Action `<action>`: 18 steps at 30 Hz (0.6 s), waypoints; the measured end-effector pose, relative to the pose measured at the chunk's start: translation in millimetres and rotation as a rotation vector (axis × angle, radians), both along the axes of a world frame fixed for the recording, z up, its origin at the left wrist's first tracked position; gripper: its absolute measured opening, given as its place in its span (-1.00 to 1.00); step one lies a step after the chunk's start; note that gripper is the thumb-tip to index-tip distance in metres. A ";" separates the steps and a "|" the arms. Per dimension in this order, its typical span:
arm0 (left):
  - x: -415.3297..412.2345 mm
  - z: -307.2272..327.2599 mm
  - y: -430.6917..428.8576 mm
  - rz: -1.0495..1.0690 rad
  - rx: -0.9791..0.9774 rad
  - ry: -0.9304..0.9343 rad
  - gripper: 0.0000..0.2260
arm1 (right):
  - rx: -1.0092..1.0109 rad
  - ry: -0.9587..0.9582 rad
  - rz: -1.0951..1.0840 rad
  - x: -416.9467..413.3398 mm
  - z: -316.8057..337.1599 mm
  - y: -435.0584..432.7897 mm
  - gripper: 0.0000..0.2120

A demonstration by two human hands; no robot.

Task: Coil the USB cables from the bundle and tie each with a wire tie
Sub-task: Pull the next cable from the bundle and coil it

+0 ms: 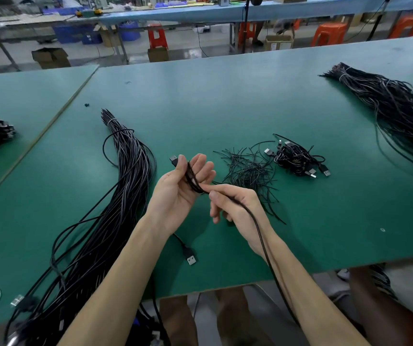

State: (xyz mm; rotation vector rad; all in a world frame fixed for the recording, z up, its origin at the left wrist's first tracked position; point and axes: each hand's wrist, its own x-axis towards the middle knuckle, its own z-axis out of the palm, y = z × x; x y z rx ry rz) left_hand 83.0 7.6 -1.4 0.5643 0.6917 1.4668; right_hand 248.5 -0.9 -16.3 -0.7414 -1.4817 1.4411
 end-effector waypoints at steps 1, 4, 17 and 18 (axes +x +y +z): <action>-0.5 -0.6 0.3 0.001 0.006 0.007 -0.67 | -0.006 -0.004 0.008 0.8 0.1 0.4 -0.76; 3.1 -1.9 0.2 -0.039 0.049 0.172 -0.61 | 0.003 -0.007 0.039 2.9 -0.2 0.0 -0.77; 7.1 -1.6 -1.1 -0.179 0.182 0.448 -0.61 | 0.033 -0.028 -0.038 0.6 -8.8 4.9 -0.81; 6.7 -2.5 -1.4 -0.176 0.191 0.470 -0.62 | 0.038 -0.035 -0.037 0.6 -9.3 5.0 -0.80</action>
